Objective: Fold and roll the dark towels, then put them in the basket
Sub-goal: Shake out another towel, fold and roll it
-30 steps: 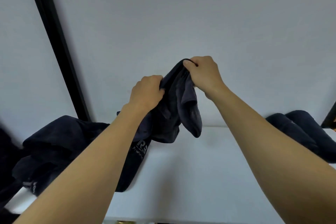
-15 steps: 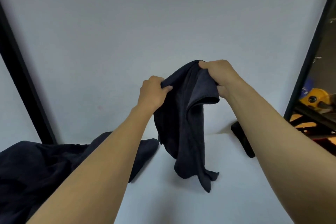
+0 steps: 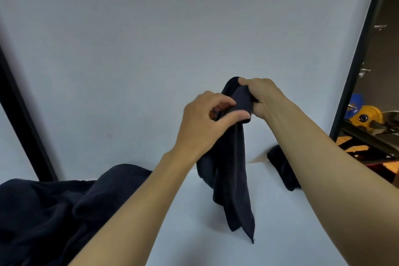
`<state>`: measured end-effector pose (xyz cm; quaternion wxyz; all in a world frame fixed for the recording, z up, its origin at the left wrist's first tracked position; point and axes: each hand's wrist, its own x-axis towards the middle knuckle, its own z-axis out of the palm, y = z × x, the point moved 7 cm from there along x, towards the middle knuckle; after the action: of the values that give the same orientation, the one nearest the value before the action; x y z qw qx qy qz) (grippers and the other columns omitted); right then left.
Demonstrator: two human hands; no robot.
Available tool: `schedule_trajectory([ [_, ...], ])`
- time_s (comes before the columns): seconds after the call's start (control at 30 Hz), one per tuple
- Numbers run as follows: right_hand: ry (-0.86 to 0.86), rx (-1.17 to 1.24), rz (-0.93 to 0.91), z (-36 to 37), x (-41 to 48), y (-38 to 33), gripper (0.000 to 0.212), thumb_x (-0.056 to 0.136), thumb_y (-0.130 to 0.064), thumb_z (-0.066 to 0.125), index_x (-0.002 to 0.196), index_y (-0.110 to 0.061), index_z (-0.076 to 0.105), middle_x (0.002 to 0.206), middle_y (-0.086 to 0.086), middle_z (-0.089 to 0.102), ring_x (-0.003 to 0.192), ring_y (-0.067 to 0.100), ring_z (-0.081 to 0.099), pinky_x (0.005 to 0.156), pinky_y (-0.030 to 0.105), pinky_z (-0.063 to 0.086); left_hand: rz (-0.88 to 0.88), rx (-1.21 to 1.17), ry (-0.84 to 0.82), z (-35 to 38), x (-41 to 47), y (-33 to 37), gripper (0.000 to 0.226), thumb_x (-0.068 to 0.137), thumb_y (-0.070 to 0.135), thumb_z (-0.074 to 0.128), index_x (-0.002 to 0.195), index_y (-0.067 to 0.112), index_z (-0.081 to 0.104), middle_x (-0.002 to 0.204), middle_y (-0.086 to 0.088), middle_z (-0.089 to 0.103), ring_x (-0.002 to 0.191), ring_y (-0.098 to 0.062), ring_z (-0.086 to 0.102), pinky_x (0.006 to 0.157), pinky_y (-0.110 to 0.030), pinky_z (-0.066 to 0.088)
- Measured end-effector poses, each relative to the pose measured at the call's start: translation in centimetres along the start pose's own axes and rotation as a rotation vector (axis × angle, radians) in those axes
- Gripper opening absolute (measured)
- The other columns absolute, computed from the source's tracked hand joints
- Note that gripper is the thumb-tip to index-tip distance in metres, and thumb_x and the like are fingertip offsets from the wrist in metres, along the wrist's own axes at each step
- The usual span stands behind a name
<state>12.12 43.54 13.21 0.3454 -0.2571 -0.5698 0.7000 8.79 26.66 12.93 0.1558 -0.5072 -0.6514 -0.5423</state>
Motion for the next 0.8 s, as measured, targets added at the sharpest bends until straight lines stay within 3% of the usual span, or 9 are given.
schedule_trajectory([
  [0.17,0.026,0.004,0.010,0.0,-0.2,0.2,0.008,0.093,-0.004,0.060,0.098,0.001,0.056,0.084,0.012,0.060,0.069,0.021,0.060,0.059,0.030,0.054,0.113,0.090,-0.026,1.1,0.0,-0.4,0.018,0.084,0.017,0.070,0.102,0.019,0.073,0.087,0.007,0.069,0.073,-0.007,0.062,0.075,-0.029,0.054],
  [0.33,-0.037,0.136,0.007,0.5,-0.7,0.4,0.016,0.090,0.005,0.056,0.075,-0.002,0.055,0.070,0.010,0.054,0.059,0.019,0.054,0.055,0.029,0.050,0.045,0.179,0.026,1.6,1.9,-0.8,0.022,0.089,0.005,0.051,0.100,0.016,0.067,0.079,0.013,0.061,0.069,-0.007,0.053,0.067,-0.019,0.045],
  [0.4,-0.086,0.093,-0.049,1.1,-1.0,0.3,0.008,0.089,0.003,0.057,0.087,-0.005,0.055,0.077,0.012,0.058,0.064,0.019,0.058,0.058,0.029,0.052,-0.046,0.108,0.059,1.8,2.9,-1.0,0.019,0.094,0.007,0.047,0.100,0.016,0.063,0.079,0.011,0.062,0.072,-0.007,0.058,0.063,-0.016,0.044],
  [0.5,-0.118,0.092,-0.138,1.4,-2.0,0.3,0.028,0.094,-0.009,0.057,0.120,-0.012,0.050,0.102,0.014,0.068,0.077,0.020,0.067,0.062,0.030,0.057,-0.144,-0.007,0.111,2.2,4.3,-1.2,0.011,0.098,0.018,0.049,0.096,0.017,0.059,0.075,0.007,0.063,0.067,-0.005,0.059,0.055,-0.012,0.041],
  [0.57,-0.188,0.135,-0.199,1.7,-2.9,0.4,0.030,0.097,-0.025,0.058,0.123,-0.011,0.051,0.105,0.011,0.070,0.079,0.017,0.071,0.062,0.028,0.057,-0.192,-0.088,0.141,2.1,5.4,-1.2,0.009,0.095,0.022,0.055,0.091,0.016,0.060,0.069,0.004,0.064,0.059,-0.006,0.060,0.054,-0.014,0.042],
  [0.63,-0.277,0.149,-0.237,2.0,-3.6,0.8,0.039,0.093,-0.031,0.064,0.123,-0.010,0.052,0.110,0.010,0.071,0.093,0.018,0.072,0.075,0.031,0.058,-0.239,-0.144,0.153,1.8,6.5,-1.3,0.012,0.090,0.025,0.063,0.082,0.016,0.061,0.065,-0.002,0.066,0.057,-0.012,0.062,0.055,-0.025,0.049],
  [0.7,-0.323,0.048,-0.283,1.7,-3.9,1.3,0.038,0.090,-0.024,0.069,0.123,-0.012,0.054,0.113,0.007,0.071,0.100,0.018,0.071,0.085,0.033,0.057,-0.290,-0.185,0.147,1.4,7.5,-1.9,0.017,0.086,0.027,0.069,0.075,0.018,0.060,0.070,-0.010,0.069,0.061,-0.018,0.064,0.061,-0.032,0.054],
  [0.8,-0.278,-0.237,-0.351,0.1,-3.1,2.0,0.029,0.090,-0.004,0.060,0.116,-0.015,0.061,0.106,0.004,0.073,0.097,0.019,0.070,0.086,0.034,0.058,-0.365,-0.246,0.162,0.3,8.6,-3.4,0.017,0.079,0.026,0.076,0.068,0.022,0.063,0.075,-0.010,0.069,0.066,-0.022,0.064,0.065,-0.037,0.055],
])
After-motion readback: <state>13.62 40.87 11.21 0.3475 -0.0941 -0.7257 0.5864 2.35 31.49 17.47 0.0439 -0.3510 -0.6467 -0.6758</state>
